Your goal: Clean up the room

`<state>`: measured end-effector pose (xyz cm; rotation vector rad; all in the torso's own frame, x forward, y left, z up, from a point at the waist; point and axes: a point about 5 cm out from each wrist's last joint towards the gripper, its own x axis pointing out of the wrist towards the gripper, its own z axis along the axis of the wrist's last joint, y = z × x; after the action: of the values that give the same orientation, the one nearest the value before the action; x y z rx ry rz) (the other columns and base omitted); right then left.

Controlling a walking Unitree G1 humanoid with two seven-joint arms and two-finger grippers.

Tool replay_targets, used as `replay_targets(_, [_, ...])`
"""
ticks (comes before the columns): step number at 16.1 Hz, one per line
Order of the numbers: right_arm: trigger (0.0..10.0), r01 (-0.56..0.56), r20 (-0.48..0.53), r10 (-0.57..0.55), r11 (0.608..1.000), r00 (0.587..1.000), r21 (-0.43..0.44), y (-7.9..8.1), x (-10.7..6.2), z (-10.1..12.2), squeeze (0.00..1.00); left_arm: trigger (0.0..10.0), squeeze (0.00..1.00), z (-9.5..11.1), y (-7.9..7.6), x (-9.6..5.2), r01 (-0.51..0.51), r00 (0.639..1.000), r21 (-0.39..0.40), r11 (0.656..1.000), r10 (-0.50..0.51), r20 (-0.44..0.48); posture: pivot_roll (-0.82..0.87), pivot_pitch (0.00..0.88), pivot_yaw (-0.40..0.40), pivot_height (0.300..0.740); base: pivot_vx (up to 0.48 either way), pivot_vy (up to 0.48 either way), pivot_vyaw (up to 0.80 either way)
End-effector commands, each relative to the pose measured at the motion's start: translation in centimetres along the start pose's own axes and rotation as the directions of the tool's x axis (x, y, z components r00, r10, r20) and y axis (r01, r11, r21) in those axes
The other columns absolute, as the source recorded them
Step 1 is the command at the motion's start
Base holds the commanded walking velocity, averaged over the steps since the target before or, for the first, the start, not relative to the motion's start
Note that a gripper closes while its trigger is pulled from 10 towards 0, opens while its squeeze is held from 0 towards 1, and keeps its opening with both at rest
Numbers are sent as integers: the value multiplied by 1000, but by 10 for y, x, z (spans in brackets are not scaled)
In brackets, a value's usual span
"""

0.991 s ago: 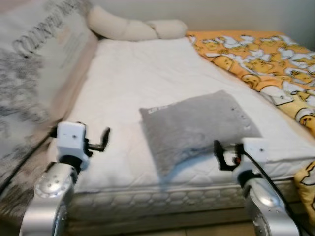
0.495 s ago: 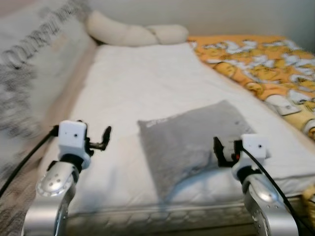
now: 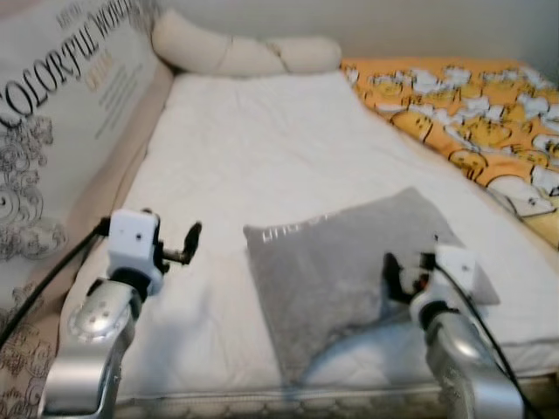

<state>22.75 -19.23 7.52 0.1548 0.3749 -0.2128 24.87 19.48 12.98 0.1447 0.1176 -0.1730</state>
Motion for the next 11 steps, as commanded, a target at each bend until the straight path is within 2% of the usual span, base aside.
replay_targets(1, [10000,32,-28,-30,997,999,72,-5,0,-3,1000,10000,0,1,-1,3,24,1000,8,1000,-24,9,-103,0,3,740,0,0,0])
replay_targets(5, [10000,102,-88,-91,986,992,132,-10,0,-6,1000,10000,0,2,-4,10,91,996,19,996,-92,13,-114,0,5,740,0,0,0])
replay_targets(7, [10000,155,-132,-133,973,982,173,-16,0,-9,1000,10000,0,1,-11,10,164,986,5,986,-164,5,-116,0,3,740,0,0,0])
replay_targets(9, [10000,134,-161,-97,962,982,238,-13,1,-11,1000,10000,0,-1,-28,5,344,938,-45,938,-345,-20,-117,0,1,740,0,0,0])
replay_targets(10, [10000,67,-163,-16,949,987,309,-6,4,-12,1000,10000,0,-5,-34,3,420,905,-57,906,-423,-48,-117,0,1,740,0,0,0])
replay_targets(11, [10000,29,-154,27,935,988,352,-2,6,-11,1000,10000,0,-6,-37,2,455,887,-63,888,-458,-61,-120,0,6,740,0,0,0])
